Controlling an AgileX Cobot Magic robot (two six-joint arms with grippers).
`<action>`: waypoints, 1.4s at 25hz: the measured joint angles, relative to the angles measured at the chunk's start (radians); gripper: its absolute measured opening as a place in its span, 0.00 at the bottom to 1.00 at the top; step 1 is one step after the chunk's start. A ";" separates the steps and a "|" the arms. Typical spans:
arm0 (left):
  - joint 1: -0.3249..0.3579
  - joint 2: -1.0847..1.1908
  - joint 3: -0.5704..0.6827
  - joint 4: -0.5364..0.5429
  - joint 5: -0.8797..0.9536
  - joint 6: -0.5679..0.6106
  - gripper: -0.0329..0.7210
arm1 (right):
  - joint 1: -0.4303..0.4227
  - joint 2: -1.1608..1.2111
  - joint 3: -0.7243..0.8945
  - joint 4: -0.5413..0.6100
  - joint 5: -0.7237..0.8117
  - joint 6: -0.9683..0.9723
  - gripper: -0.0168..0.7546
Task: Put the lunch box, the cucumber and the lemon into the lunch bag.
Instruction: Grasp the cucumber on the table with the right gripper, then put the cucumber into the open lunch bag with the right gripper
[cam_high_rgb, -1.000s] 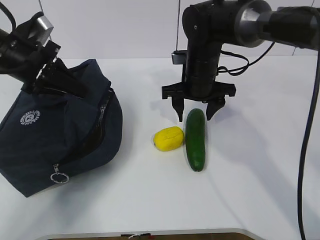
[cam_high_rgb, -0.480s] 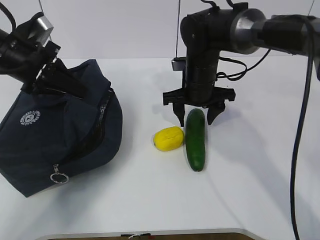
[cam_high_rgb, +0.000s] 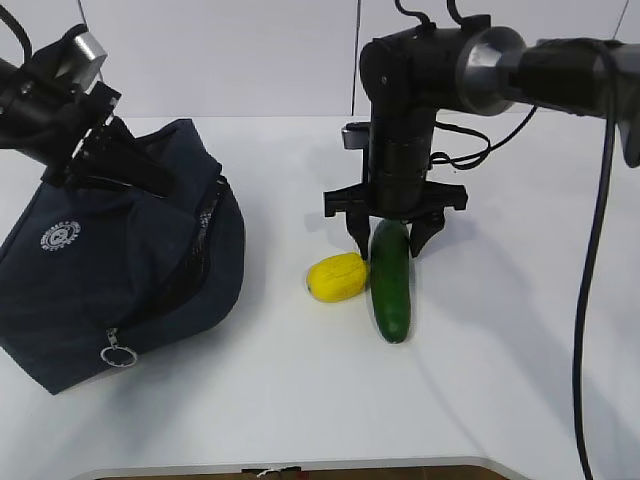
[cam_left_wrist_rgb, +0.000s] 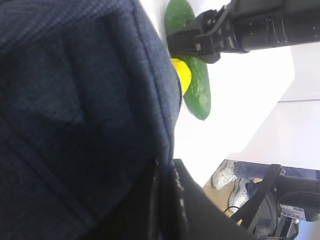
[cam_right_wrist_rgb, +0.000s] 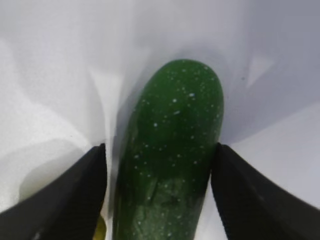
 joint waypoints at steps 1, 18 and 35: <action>0.000 0.000 0.000 0.000 0.000 0.000 0.03 | 0.000 0.000 0.000 0.000 0.000 0.000 0.67; 0.000 0.000 0.000 0.023 0.000 0.000 0.02 | 0.000 -0.006 -0.058 0.079 0.000 -0.088 0.47; 0.000 0.000 0.000 -0.094 0.000 0.002 0.02 | -0.002 -0.063 -0.178 0.443 0.010 -0.340 0.47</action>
